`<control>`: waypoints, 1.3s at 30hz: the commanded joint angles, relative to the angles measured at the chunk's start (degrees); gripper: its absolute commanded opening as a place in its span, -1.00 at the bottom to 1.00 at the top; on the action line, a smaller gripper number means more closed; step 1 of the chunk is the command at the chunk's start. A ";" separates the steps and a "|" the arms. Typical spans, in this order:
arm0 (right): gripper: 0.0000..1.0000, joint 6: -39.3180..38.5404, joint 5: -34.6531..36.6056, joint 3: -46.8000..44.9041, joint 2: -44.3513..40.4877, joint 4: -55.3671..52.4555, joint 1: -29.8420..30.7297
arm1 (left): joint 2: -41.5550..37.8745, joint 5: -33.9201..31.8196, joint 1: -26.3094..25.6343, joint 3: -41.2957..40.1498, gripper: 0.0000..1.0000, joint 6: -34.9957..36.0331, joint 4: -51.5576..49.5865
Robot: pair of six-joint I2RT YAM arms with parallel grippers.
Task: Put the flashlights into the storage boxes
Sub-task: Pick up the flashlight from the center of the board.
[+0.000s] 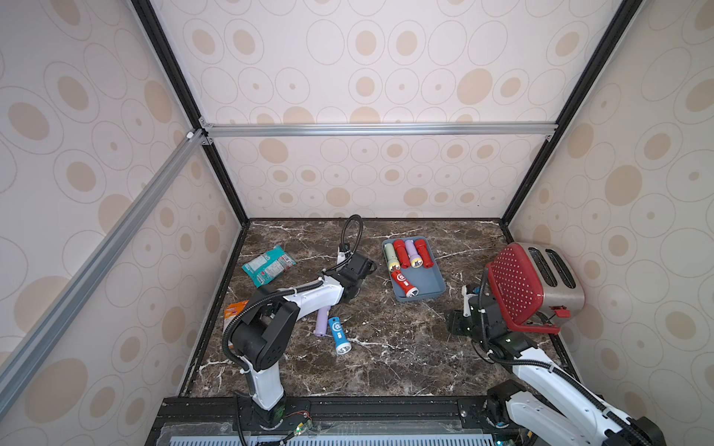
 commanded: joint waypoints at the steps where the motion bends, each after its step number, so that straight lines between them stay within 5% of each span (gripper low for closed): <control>1: 0.06 -0.47 -0.47 -0.81 -0.75 0.65 0.19 | 1.21 -1.99 -0.96 2.51 0.43 7.82 -5.45; 6: 0.06 -0.43 -0.31 -1.25 -1.87 0.79 0.20 | 7.48 -4.39 -0.43 10.32 0.64 16.63 -12.48; 13: 0.06 -0.22 -0.05 -1.77 -3.44 0.65 0.21 | 11.45 3.54 2.10 15.05 0.62 25.91 -14.55; 26: 0.07 -0.04 -0.05 -2.26 -4.58 0.66 0.21 | 13.52 14.43 7.37 20.30 0.46 30.57 -17.20; 39: 0.06 -0.54 -0.86 -1.96 -3.84 0.77 0.21 | 14.80 24.22 10.22 17.36 0.48 27.11 -14.34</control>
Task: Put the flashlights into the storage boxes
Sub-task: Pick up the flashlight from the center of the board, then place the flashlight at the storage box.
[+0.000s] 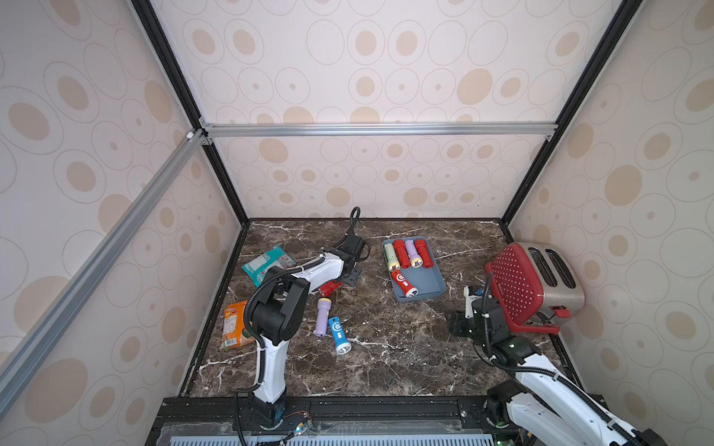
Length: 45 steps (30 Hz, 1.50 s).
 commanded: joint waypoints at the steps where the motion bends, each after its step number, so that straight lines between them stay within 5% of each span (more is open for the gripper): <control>1: 0.06 -0.60 -0.82 -0.44 0.19 0.47 0.21 | 1.46 2.69 1.20 -0.92 0.46 -0.75 0.22; 9: 0.07 -0.71 -1.13 -0.05 1.34 0.51 0.20 | 1.46 1.20 2.32 -4.76 0.34 -0.04 2.00; 12: 0.06 -0.65 -0.96 0.10 1.28 0.30 0.20 | 1.83 1.64 2.33 -5.18 0.11 -0.35 2.22; 16: 0.06 0.32 1.86 0.76 1.19 0.40 0.21 | 1.43 -0.61 2.42 -3.55 -0.44 -2.07 2.24; 21: 0.05 5.57 0.39 3.85 7.19 1.66 -0.22 | 0.19 -1.72 2.28 0.22 -0.71 -11.95 1.05; 25: 0.10 5.44 -2.98 14.45 21.77 -2.09 -2.98 | -4.29 4.94 2.21 0.05 -0.72 -23.90 3.17; 35: 0.29 0.75 -17.50 33.70 47.00 -10.70 -14.35 | -22.11 22.48 -0.04 -17.27 -0.68 -44.61 27.08; 45: 0.32 0.82 -29.13 34.80 51.00 -7.77 -14.09 | -23.42 18.01 -5.18 -17.86 -0.68 -49.08 26.82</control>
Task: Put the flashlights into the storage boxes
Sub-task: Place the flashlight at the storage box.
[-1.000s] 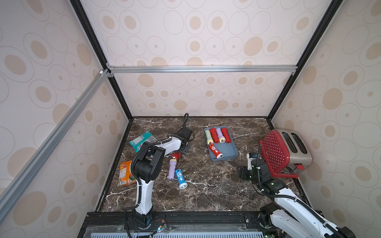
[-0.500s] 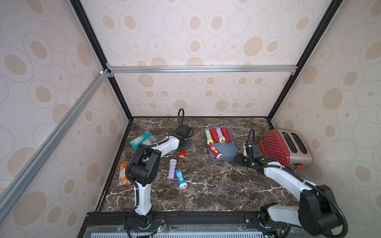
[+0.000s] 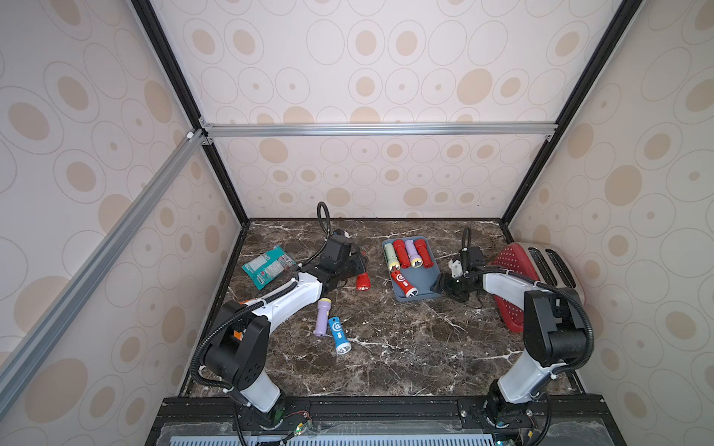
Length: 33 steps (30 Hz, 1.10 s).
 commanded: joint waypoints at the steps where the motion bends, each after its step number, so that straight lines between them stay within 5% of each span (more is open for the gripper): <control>1: 0.32 1.28 -4.91 -1.85 -2.11 1.49 0.24 | 1.11 -0.32 -2.31 1.71 -0.68 -5.04 3.06; 8: 0.31 1.65 -8.91 -3.82 -2.46 5.53 0.71 | 10.47 0.05 -7.47 12.94 -0.69 -5.67 1.88; 12: 0.30 -0.43 -4.54 -3.22 -4.36 1.87 0.64 | 15.15 -2.25 -10.24 19.17 -0.69 -7.19 0.64; 22: 0.30 2.12 11.24 -14.39 -23.09 -2.32 0.48 | 27.38 -7.31 -15.31 24.83 -0.70 -23.30 11.02; 28: 0.28 0.29 18.27 -22.50 -34.46 -3.59 0.58 | 32.71 -10.38 -16.62 27.42 -0.71 -25.15 15.02; 33: 0.27 1.83 15.28 -32.18 -39.21 6.68 0.68 | 33.68 -16.90 -17.27 28.38 -0.70 -23.10 14.03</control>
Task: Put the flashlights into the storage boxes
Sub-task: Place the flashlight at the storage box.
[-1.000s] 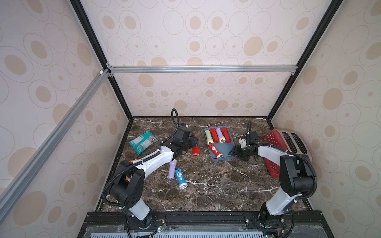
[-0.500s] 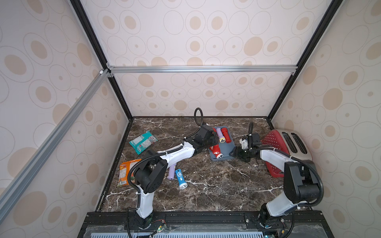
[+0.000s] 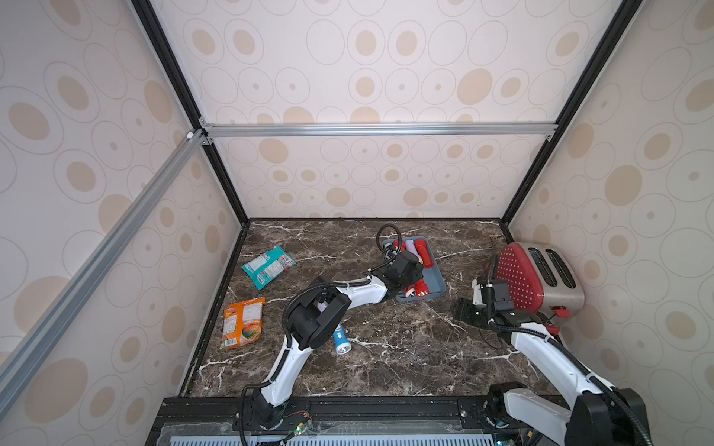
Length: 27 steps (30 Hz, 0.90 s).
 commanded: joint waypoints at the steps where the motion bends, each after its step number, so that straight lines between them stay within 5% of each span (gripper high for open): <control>1: 0.26 1.99 0.79 -6.00 -1.68 6.99 0.21 | 0.11 -6.85 -0.67 3.54 -0.70 0.01 2.08; 16: 0.25 1.31 -1.16 -6.04 -1.95 7.92 0.28 | 6.10 -9.55 -0.94 11.53 -0.65 5.44 -5.52; 27: 0.24 1.37 -1.38 -6.40 -2.41 8.66 0.27 | 2.29 -11.05 -0.94 4.20 -0.64 5.88 -5.98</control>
